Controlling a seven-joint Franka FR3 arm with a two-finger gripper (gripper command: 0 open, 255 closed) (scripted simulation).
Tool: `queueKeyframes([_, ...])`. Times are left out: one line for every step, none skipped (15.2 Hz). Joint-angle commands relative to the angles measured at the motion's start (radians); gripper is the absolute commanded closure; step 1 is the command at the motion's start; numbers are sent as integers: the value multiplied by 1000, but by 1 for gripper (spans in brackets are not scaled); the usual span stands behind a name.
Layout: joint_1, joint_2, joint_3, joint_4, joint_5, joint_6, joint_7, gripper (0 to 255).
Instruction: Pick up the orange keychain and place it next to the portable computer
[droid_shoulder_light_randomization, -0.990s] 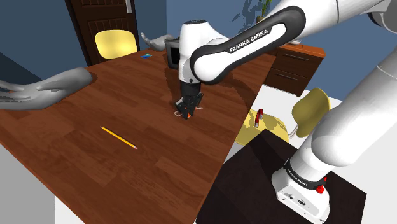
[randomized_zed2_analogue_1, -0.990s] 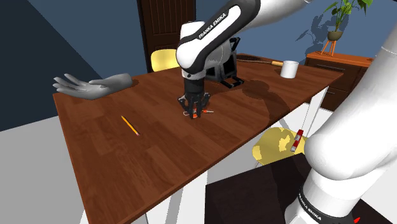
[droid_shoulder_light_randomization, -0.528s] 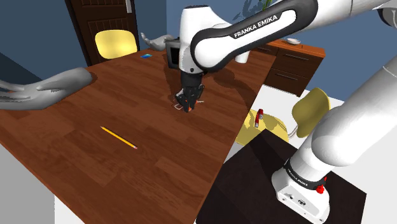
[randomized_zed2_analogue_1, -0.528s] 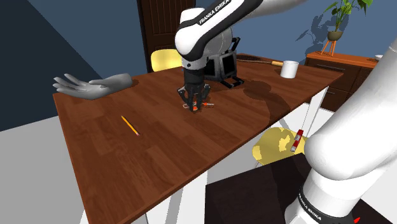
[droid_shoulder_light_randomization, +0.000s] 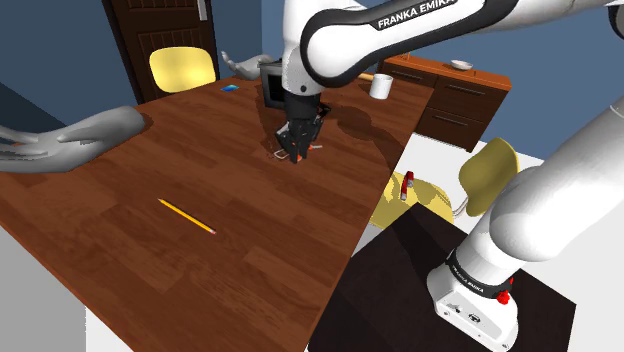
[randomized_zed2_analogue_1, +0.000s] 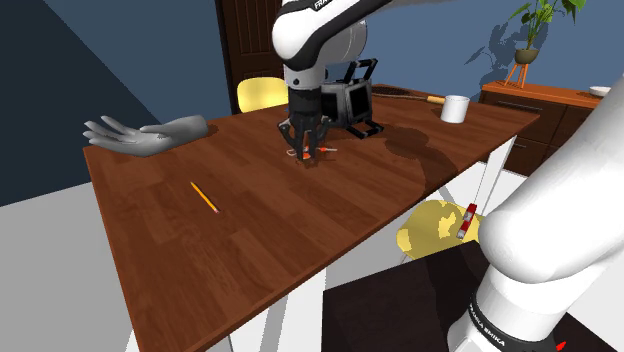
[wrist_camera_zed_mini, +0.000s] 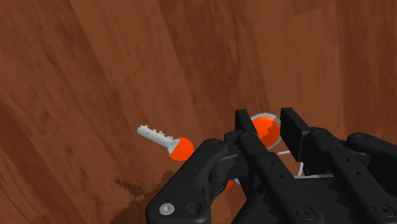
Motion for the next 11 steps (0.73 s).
queueKeyframes([1, -13, -2, 17, 4, -29, -2, 255])
queueKeyframes([0, -17, -3, 27, 5, -43, -3, 255])
queueKeyframes([0, -20, -5, 37, 6, -57, -4, 255])
queueKeyframes([0, -24, -6, 47, 6, -70, -5, 255])
queueKeyframes([0, -27, -7, 58, 7, -84, -5, 255])
queueKeyframes([0, -30, -8, 68, 7, -97, -6, 255])
queueKeyframes([-1, -33, -9, 79, 8, -111, -6, 255])
queueKeyframes([-1, -35, -10, 90, 8, -125, -7, 255])
queueKeyframes([-1, -38, -11, 102, 8, -138, -7, 255])
queueKeyframes([-1, -40, -12, 113, 8, -152, -8, 255])
queueKeyframes([-2, -42, -13, 125, 9, -165, -8, 255])
